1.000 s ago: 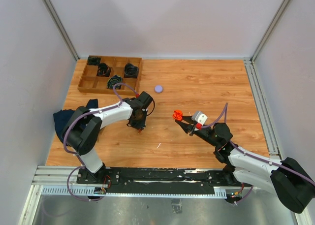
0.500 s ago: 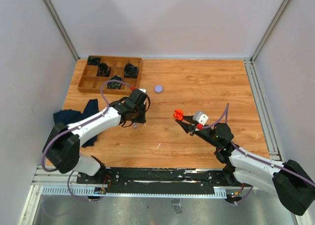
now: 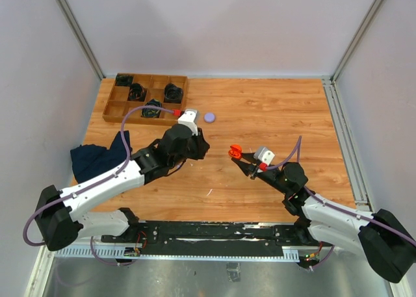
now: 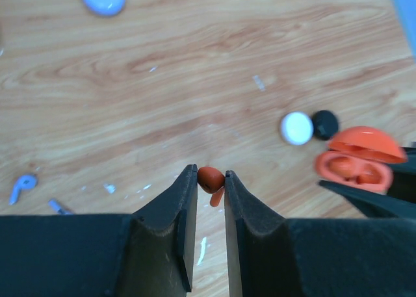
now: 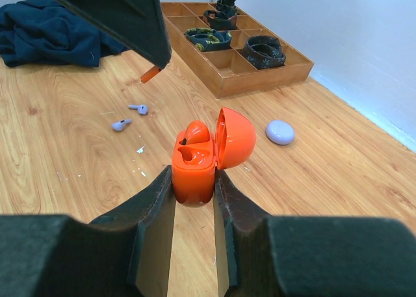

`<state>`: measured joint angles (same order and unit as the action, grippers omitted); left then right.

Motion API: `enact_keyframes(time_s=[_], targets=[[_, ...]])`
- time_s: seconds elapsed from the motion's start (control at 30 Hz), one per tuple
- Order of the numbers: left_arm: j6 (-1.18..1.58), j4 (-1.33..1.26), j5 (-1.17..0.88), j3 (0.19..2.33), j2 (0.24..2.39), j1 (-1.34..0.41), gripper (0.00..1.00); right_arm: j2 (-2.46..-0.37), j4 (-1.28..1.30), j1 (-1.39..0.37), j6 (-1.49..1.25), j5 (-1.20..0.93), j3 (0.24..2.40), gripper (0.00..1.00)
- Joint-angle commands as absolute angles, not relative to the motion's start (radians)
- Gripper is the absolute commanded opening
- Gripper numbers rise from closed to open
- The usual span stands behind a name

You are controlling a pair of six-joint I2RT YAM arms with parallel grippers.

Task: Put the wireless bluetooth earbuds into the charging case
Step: Pick up the earbud from the center of the board, then place the earbud in the charging case.

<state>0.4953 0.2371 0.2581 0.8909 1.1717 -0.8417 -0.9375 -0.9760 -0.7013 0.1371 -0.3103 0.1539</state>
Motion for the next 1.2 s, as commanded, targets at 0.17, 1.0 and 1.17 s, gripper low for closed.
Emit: enact_keyframes(time_s=[0.17, 1.0, 1.17], targets=[[0.406, -0.113, 0.299, 0.829, 1.111, -0.974, 0.14, -0.939, -1.063, -0.716, 0.105, -0.307, 0.175, 0.09], [0.234, -0.543, 0.197, 0.725, 1.203, -1.095, 0.14, -0.892, -1.105, -0.716, 0.021, -0.295, 0.170, 0.09], [0.224, -0.558, 0.213, 0.715, 1.213, -1.099, 0.14, -0.877, -1.105, -0.716, 0.021, -0.294, 0.166, 0.09]])
